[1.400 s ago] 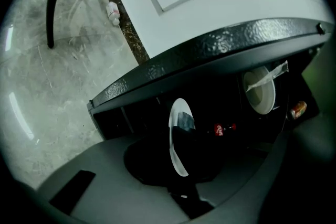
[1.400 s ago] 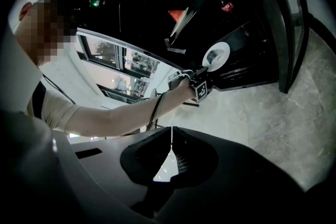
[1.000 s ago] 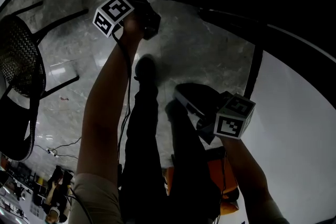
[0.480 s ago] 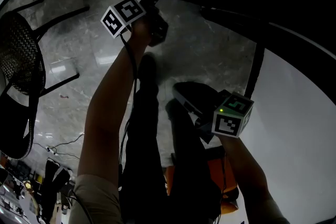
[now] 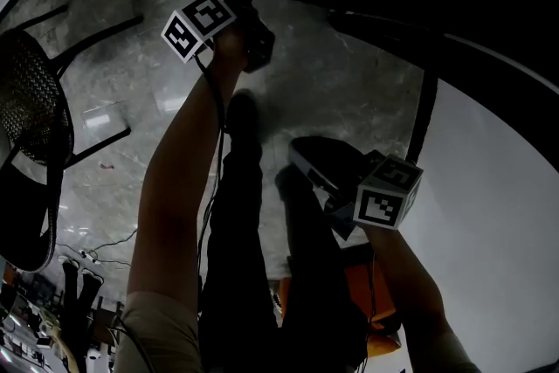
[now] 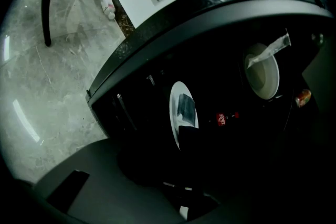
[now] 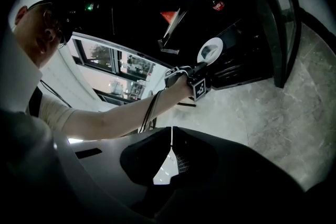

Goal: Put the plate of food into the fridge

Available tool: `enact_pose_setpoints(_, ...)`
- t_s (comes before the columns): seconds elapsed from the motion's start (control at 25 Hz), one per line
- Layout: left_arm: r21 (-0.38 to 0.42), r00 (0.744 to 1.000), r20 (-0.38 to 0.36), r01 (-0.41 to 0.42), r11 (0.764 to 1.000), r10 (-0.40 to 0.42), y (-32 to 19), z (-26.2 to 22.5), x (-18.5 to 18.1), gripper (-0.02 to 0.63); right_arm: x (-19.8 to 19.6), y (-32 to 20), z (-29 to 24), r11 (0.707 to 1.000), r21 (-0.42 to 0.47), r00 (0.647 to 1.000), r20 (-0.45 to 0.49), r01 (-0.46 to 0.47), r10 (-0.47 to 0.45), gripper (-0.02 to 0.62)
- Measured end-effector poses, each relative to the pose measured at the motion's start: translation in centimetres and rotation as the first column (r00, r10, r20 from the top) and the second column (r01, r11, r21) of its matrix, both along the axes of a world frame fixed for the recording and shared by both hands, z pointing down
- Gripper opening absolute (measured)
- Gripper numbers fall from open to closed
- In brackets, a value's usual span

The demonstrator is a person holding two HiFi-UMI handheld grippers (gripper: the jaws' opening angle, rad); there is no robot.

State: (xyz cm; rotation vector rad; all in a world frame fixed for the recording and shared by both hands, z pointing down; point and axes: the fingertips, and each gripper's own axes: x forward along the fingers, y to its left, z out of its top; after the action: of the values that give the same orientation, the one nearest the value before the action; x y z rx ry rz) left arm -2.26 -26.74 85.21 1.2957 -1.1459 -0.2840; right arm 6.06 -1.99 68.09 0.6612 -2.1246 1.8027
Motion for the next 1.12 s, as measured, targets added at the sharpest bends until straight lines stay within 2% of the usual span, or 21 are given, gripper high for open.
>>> enact_pose_setpoints(0.32,0.024,0.998,-0.005,0.058,0.998,-0.058,-0.8,0.3,-0.1,0.094,0.3,0.5,0.6,1.0,-0.003,1.0,0.015,0.001,-0.001,0.025)
enact_pose_setpoints(0.56,0.053,1.0,0.0,-0.022,0.998,0.022,-0.5,-0.6,0.3,0.108,0.6,0.7,0.8,1.0,-0.016,1.0,0.0,-0.003,0.003,0.025)
enact_pose_setpoints(0.72,0.035,0.993,0.025,-0.115,0.993,0.115,0.1,-0.4,2.5,0.109,0.1,0.6,0.7,1.0,-0.01,1.0,0.017,-0.002,0.003,0.025)
enact_pose_setpoints(0.84,0.032,0.987,0.032,-0.156,0.987,0.155,0.3,-0.4,4.1,0.109,-0.1,0.3,0.5,1.0,0.002,1.0,0.023,0.001,-0.001,0.025)
enact_pose_setpoints(0.96,0.01,0.985,0.04,-0.17,0.985,0.169,0.5,0.2,5.1,0.109,0.1,0.5,0.6,1.0,-0.001,1.0,0.016,0.001,-0.001,0.025)
enact_pose_setpoints(1.12,0.007,0.99,0.039,-0.134,0.991,0.134,0.0,0.5,5.0,0.109,0.7,1.0,1.0,1.0,-0.016,1.0,0.002,-0.011,0.011,0.025)
